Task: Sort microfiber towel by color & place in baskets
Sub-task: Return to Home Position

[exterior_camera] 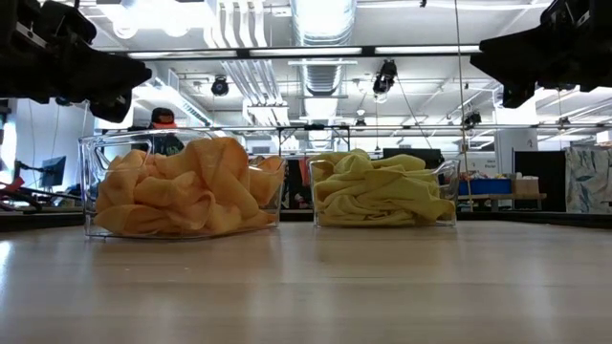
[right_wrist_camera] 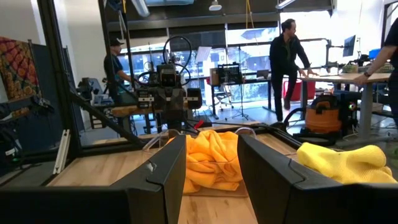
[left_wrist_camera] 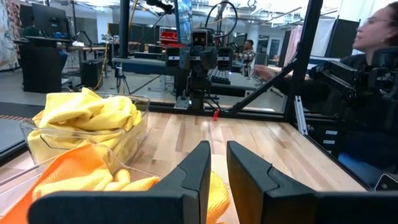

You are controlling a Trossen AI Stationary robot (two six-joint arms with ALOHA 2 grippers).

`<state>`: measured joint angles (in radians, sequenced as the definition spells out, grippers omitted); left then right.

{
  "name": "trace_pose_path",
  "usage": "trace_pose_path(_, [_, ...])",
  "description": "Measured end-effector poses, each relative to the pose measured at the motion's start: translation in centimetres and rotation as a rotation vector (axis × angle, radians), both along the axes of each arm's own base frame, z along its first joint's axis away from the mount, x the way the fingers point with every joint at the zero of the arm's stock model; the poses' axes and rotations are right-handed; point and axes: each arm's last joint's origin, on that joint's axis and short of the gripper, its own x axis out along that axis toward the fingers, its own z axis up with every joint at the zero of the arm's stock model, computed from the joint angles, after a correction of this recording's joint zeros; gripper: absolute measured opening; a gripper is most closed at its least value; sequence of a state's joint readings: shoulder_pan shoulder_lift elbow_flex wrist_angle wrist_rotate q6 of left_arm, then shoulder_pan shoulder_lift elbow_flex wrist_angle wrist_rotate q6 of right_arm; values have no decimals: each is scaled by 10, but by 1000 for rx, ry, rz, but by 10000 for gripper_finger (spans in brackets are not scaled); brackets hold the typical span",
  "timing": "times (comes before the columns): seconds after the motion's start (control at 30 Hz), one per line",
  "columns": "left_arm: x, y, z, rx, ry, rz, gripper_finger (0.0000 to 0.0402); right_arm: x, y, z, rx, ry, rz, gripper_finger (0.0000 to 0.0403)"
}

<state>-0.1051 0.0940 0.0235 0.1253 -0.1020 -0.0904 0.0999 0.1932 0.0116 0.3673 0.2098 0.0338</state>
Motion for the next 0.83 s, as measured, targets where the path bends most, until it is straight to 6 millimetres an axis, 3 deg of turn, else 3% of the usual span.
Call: trace_pose_path(0.83, [1,0,-1,1,12,0,38,0,0,0,0,0,0,139])
